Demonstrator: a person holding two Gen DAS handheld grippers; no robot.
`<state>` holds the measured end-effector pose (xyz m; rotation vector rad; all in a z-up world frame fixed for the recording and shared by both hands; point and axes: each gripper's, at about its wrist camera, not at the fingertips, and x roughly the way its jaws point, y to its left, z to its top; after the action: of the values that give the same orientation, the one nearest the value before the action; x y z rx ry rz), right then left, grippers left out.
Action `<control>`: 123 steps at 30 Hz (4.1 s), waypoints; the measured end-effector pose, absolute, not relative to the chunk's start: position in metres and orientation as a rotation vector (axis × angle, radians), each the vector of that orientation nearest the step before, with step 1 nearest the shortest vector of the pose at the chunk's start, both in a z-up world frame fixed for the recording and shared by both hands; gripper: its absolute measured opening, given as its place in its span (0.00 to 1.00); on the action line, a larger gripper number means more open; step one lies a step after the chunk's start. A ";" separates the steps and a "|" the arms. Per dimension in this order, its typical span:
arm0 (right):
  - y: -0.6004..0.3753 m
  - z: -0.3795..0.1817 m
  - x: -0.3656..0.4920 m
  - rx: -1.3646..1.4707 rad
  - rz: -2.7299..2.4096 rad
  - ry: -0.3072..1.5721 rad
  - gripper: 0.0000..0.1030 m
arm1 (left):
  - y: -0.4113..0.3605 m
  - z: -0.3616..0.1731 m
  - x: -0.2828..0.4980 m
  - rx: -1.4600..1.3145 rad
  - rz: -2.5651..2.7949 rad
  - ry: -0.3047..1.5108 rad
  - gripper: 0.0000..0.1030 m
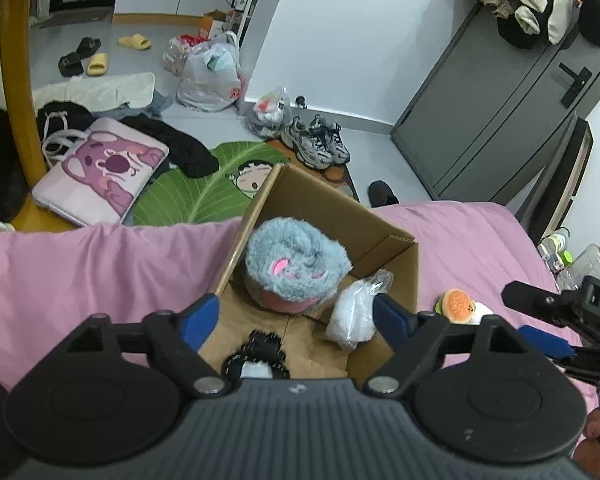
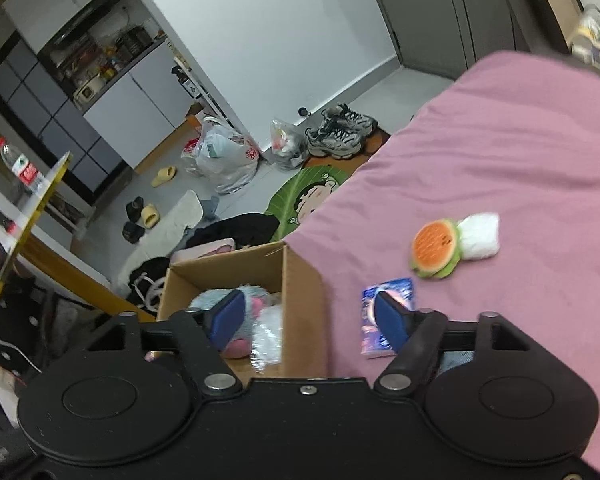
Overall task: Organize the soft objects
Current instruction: 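Lower the patch and plastic bag into the box and open both tools, then withdraw both tools from the box toward the remaining plush toys, then grasp the denim plush with the right tool while the left tool grasps the tissue pack, then carry both items over the box and open both tools to drop them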
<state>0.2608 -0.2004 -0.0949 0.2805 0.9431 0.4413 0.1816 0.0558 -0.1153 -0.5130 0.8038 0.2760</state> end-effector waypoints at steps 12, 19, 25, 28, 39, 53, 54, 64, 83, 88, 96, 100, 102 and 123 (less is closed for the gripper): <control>-0.247 -0.092 0.262 0.293 0.430 0.948 0.85 | 0.027 -0.101 0.178 -0.457 0.264 0.802 0.93; -0.273 -0.111 0.256 0.382 0.431 0.973 0.86 | 0.010 -0.095 0.180 -0.409 0.272 0.811 0.93; -0.276 -0.120 0.260 0.391 0.456 0.998 0.86 | -0.005 -0.089 0.187 -0.371 0.291 0.806 0.93; -0.278 -0.128 0.264 0.404 0.460 1.011 0.86 | -0.013 -0.088 0.191 -0.366 0.311 0.812 0.93; -0.295 -0.156 0.270 0.480 0.387 1.105 0.84 | -0.051 -0.090 0.207 -0.375 0.304 0.815 0.90; -0.295 -0.204 0.289 0.557 0.327 1.247 0.72 | -0.092 -0.106 0.244 -0.296 0.302 0.886 0.69; -0.293 -0.206 0.290 0.548 0.323 1.250 0.71 | -0.094 -0.107 0.247 -0.293 0.301 0.891 0.68; -0.279 -0.229 0.297 0.495 0.352 1.359 0.18 | -0.118 -0.115 0.274 -0.254 0.279 0.908 0.66; -0.335 -0.221 0.294 0.624 0.146 1.228 0.18 | -0.143 -0.161 0.312 -0.185 0.241 1.030 0.67; -0.333 -0.223 0.296 0.632 0.142 1.227 0.18 | -0.142 -0.178 0.323 -0.172 0.251 1.090 0.67; -0.331 -0.222 0.298 0.618 0.144 1.228 0.18 | -0.137 -0.201 0.338 -0.170 0.280 1.150 0.67; -0.331 -0.222 0.297 0.604 0.152 1.223 0.18 | -0.128 -0.210 0.337 -0.239 0.270 1.170 0.64; -0.331 -0.220 0.297 0.602 0.152 1.222 0.18 | -0.126 -0.214 0.333 -0.262 0.285 1.173 0.56; -0.327 -0.149 0.253 0.647 0.241 1.108 0.18 | -0.105 -0.129 0.266 -0.381 0.174 1.017 0.48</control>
<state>0.2532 -0.3273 -0.1491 0.6472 1.1083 0.2413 0.2660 -0.1049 -0.1293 -0.3808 1.0165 0.1744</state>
